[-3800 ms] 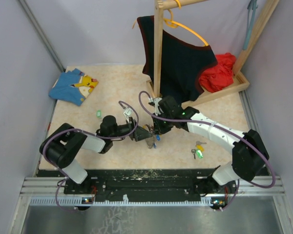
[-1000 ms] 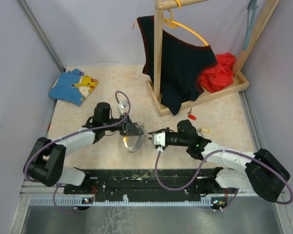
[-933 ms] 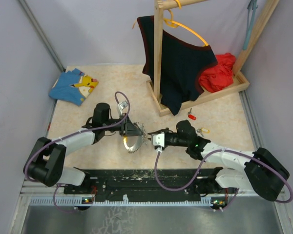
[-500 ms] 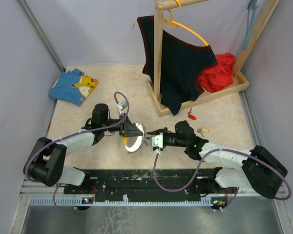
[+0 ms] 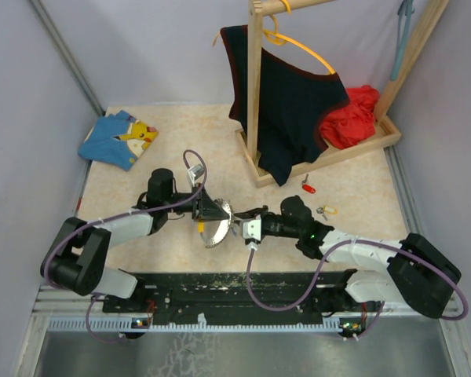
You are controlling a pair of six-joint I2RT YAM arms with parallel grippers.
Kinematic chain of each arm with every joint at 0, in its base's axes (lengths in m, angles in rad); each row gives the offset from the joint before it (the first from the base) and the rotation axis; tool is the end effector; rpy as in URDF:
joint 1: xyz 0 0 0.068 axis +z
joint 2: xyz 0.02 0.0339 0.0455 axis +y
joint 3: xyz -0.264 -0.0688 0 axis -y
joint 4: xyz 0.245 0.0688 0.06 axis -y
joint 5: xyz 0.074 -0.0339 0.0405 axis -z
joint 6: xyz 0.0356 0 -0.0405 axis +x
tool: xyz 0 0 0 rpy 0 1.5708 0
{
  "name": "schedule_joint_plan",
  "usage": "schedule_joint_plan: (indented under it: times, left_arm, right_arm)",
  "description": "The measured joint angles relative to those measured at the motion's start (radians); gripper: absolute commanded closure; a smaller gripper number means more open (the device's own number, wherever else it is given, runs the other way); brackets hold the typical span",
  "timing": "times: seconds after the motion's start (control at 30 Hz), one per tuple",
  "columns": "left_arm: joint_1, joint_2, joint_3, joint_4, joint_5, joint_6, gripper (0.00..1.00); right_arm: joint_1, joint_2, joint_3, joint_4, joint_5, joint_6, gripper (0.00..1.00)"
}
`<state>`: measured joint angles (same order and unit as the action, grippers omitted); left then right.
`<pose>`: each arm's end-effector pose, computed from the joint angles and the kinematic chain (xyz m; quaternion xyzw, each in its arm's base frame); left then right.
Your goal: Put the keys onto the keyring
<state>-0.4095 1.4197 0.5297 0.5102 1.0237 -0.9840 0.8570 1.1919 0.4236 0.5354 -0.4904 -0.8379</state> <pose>0.2328 -0.1342 0.1876 0.0590 0.7700 -0.6248 0.1148 0.1463 0.1945 0.2073 -0.6701 0.3909 0.1962 0.5998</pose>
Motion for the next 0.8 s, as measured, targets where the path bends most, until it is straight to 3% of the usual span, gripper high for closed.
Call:
schedule_joint_plan:
  times: [0.17,0.3,0.4,0.6,0.63,0.8]
  left_arm:
    - [0.004,0.010,-0.012,0.015,0.003,-0.029,0.96]
    - [0.008,0.013,-0.014,0.029,0.010,-0.045,0.86]
    - [0.010,0.013,-0.018,0.047,0.014,-0.056,0.83]
    - [0.020,0.015,-0.034,0.070,0.016,-0.070,0.98]
    - [0.022,0.017,-0.036,0.072,0.016,-0.070,1.00]
    - [0.034,0.027,-0.056,0.088,0.016,-0.072,1.00]
  right_arm:
    - [0.001,0.017,0.000,0.003,0.003,-0.007,0.90]
    - [0.005,0.022,-0.005,0.004,0.006,-0.007,0.99]
    - [0.010,0.022,-0.005,0.005,0.003,-0.003,1.00]
    - [0.017,0.021,-0.005,0.017,-0.001,0.023,1.00]
    - [0.018,0.021,-0.005,0.019,-0.001,0.029,1.00]
    - [0.018,-0.014,-0.005,0.026,0.026,0.102,0.78]
